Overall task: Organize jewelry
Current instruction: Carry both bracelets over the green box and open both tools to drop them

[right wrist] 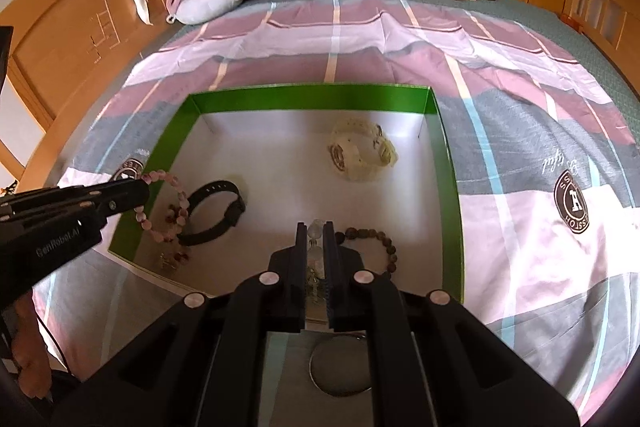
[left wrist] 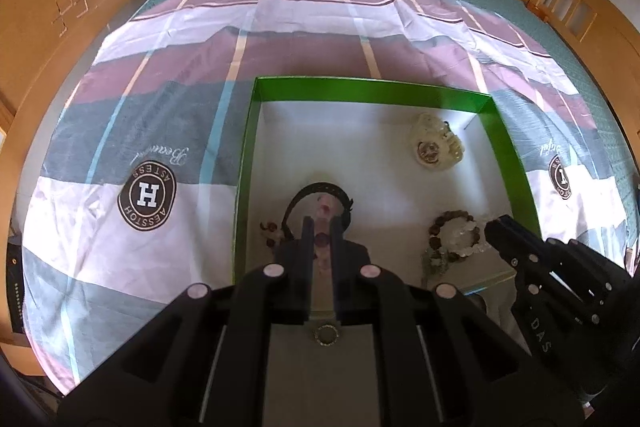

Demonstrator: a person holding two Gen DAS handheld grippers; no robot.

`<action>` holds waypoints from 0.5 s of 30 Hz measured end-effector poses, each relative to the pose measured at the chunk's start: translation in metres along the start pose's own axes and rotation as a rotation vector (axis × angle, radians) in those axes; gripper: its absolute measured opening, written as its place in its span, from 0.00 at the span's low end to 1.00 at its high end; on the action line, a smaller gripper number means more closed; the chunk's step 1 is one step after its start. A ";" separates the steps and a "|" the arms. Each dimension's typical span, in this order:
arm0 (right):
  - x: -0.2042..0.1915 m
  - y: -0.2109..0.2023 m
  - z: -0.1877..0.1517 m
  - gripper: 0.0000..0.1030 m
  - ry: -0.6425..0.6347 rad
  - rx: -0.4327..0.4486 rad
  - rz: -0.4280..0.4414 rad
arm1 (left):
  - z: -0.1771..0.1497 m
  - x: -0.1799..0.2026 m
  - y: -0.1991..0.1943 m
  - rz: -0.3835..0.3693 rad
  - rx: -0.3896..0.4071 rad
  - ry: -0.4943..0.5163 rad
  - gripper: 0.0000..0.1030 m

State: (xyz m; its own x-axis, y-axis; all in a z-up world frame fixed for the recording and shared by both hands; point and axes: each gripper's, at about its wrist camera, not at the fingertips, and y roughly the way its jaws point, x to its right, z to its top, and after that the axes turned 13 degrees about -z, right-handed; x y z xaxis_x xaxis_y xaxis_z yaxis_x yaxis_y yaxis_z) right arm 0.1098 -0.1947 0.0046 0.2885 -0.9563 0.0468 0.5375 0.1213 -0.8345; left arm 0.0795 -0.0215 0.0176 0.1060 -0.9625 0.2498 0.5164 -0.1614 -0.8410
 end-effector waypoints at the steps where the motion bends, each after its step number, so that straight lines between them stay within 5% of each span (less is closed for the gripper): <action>1: 0.001 0.001 -0.001 0.07 0.002 -0.005 -0.003 | 0.000 -0.002 0.002 -0.003 -0.002 -0.005 0.07; 12: 0.004 0.003 -0.002 0.09 0.012 -0.028 -0.013 | -0.004 -0.009 0.014 -0.005 -0.034 -0.027 0.07; 15: 0.012 -0.001 -0.001 0.31 0.054 -0.024 0.003 | -0.004 -0.009 0.015 -0.008 -0.036 -0.025 0.07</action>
State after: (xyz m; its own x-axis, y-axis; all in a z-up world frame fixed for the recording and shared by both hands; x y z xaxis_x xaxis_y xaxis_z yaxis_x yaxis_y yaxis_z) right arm 0.1119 -0.2063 0.0053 0.2463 -0.9691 0.0148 0.5171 0.1185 -0.8477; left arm 0.0826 -0.0163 0.0012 0.1233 -0.9555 0.2681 0.4865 -0.1773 -0.8555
